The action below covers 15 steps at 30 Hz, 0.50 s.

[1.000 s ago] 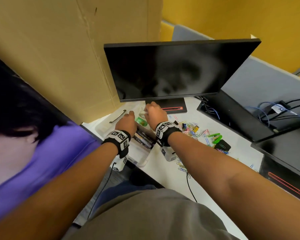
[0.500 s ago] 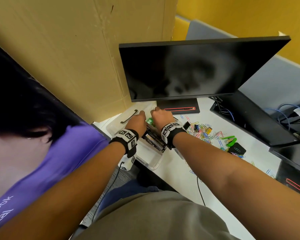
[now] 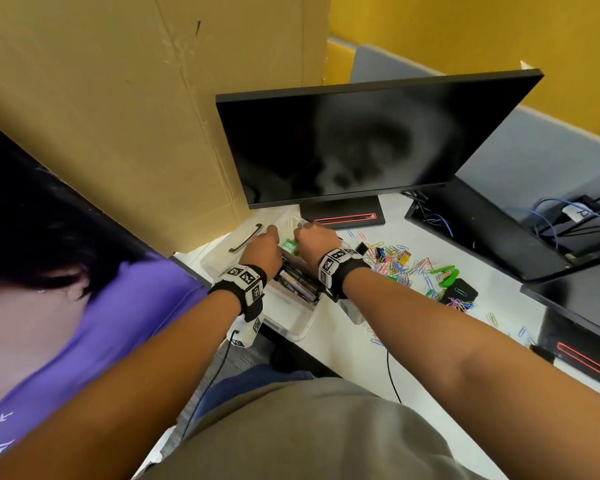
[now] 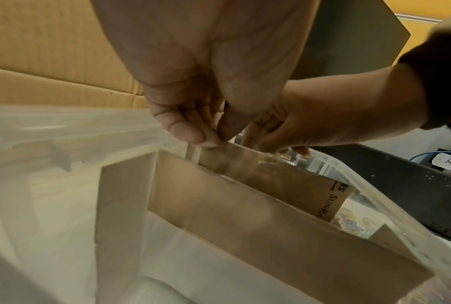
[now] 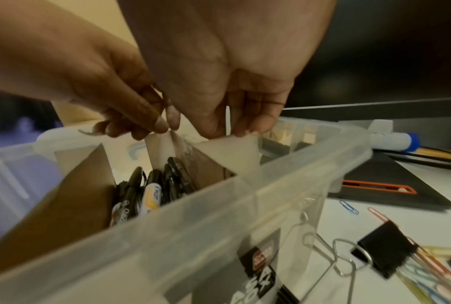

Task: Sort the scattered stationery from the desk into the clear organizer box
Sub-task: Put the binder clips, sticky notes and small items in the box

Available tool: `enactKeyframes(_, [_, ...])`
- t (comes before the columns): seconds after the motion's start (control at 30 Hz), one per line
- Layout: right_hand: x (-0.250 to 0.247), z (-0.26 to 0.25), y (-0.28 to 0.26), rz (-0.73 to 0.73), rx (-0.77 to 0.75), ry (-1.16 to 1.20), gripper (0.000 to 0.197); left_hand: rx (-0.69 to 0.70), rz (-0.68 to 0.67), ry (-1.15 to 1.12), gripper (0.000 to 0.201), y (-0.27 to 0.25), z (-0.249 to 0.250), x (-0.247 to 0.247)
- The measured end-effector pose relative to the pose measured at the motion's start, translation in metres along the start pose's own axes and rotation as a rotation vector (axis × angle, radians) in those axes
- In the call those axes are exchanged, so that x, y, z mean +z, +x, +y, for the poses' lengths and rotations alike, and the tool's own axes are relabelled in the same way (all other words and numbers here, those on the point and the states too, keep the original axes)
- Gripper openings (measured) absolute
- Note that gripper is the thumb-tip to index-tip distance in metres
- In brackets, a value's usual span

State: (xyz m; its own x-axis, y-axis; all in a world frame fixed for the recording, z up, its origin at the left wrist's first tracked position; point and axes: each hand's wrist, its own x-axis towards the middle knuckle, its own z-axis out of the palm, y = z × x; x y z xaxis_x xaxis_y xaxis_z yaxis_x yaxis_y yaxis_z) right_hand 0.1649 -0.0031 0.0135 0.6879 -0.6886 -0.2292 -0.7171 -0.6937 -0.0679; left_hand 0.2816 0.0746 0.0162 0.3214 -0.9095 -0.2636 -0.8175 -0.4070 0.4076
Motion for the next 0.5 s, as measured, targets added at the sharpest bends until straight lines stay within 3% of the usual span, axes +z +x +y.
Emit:
enactKeyframes(0.3, [0.003, 0.029, -0.028, 0.078, -0.011, 0.33, 0.022, -0.036, 0.027, 0.045, 0.02, 0.0, 0.007, 0.004])
enactKeyframes(0.5, [0.003, 0.055, -0.053, 0.194, 0.032, 0.41, 0.023, -0.034, 0.038, 0.036, 0.022, -0.003, 0.025, 0.012])
